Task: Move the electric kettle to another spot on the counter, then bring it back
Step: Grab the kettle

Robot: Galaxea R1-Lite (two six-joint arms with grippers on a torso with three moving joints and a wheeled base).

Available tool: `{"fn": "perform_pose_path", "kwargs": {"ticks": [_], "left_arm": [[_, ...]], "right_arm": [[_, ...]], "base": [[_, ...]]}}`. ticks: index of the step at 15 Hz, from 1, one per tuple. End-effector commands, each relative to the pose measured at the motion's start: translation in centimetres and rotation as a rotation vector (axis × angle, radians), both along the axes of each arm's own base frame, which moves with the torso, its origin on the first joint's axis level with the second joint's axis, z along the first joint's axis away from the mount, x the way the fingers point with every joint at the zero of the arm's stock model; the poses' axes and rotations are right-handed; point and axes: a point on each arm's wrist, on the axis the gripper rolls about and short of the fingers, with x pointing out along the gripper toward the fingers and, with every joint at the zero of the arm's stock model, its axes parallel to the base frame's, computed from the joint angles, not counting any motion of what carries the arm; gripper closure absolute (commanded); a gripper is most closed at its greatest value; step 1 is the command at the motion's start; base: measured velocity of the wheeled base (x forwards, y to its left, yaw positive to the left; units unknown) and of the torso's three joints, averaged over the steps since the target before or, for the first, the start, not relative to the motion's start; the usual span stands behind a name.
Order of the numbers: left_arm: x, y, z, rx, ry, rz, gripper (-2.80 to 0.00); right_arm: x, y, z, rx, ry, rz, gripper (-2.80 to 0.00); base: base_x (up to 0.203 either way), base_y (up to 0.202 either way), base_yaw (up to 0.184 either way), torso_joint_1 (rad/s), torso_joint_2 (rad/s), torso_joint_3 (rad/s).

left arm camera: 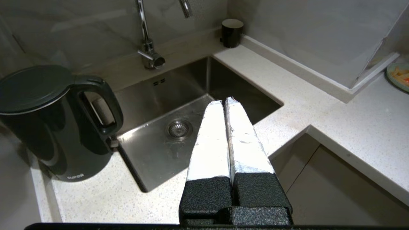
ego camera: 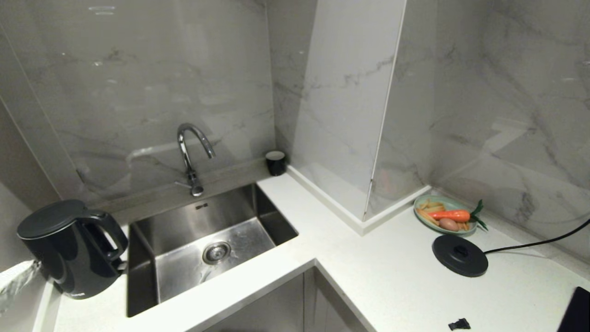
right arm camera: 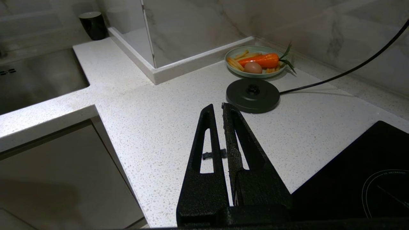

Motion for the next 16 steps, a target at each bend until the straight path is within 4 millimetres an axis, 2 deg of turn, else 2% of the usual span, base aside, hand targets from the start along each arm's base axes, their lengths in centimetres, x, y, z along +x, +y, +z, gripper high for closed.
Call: {"fn": "perform_pose_path", "kwargs": {"ticks": [1, 4, 7, 12, 15, 16], "left_arm": [[6.3, 0.0, -0.8, 0.0, 0.181, 0.006, 0.0], [11.3, 0.1, -2.9, 0.001, 0.255, 0.053, 0.0], [15.1, 0.3, -6.6, 0.003, 0.331, 0.159, 0.0], [16.5, 0.6, -11.8, -0.012, 0.378, 0.291, 0.0], [17.4, 1.2, -13.9, -0.023, 0.365, 0.325, 0.0], [17.4, 1.3, -14.6, -0.021, 0.365, 0.331, -0.61]], "right_arm": [[0.0, 0.0, 0.0, 0.0, 0.0, 0.001, 0.0], [0.0, 0.0, 0.0, 0.0, 0.001, 0.0, 0.0], [0.0, 0.0, 0.0, 0.0, 0.001, 0.001, 0.0], [0.0, 0.0, 0.0, 0.0, 0.001, 0.001, 0.0], [0.0, 0.0, 0.0, 0.0, 0.001, 0.001, 0.0], [0.0, 0.0, 0.0, 0.0, 0.001, 0.001, 0.0]], "base": [[0.0, 0.0, 0.0, 0.0, 0.0, 0.0], [0.0, 0.0, 0.0, 0.0, 0.0, 0.0], [0.0, 0.0, 0.0, 0.0, 0.0, 0.0], [0.0, 0.0, 0.0, 0.0, 0.0, 0.0], [0.0, 0.0, 0.0, 0.0, 0.0, 0.0], [0.0, 0.0, 0.0, 0.0, 0.0, 0.0]]}}
